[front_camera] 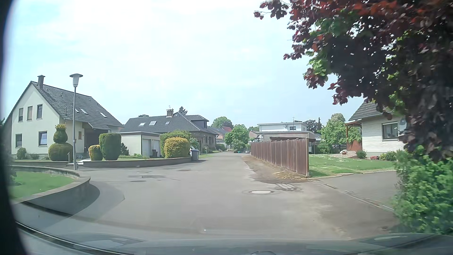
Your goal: Follow the waypoints while adhering to traffic rules and regulations
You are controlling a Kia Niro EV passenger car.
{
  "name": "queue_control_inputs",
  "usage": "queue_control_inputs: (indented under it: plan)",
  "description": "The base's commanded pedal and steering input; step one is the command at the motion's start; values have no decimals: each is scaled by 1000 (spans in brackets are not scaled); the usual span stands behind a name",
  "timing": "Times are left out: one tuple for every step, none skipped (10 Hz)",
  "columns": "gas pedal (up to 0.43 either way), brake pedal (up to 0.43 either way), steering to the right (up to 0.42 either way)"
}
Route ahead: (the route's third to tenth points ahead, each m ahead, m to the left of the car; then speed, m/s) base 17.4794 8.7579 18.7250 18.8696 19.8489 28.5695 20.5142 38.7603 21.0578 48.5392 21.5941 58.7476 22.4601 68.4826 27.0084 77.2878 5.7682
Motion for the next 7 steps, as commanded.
queue_control_inputs:
  plan:
    - [0,0,5]
    - [0,0,-6]
    - [0,0,-19]
    - [8,0,-32]
    - [28,0,-45]
    - [28,0,-58]
    - [28,0,-71]
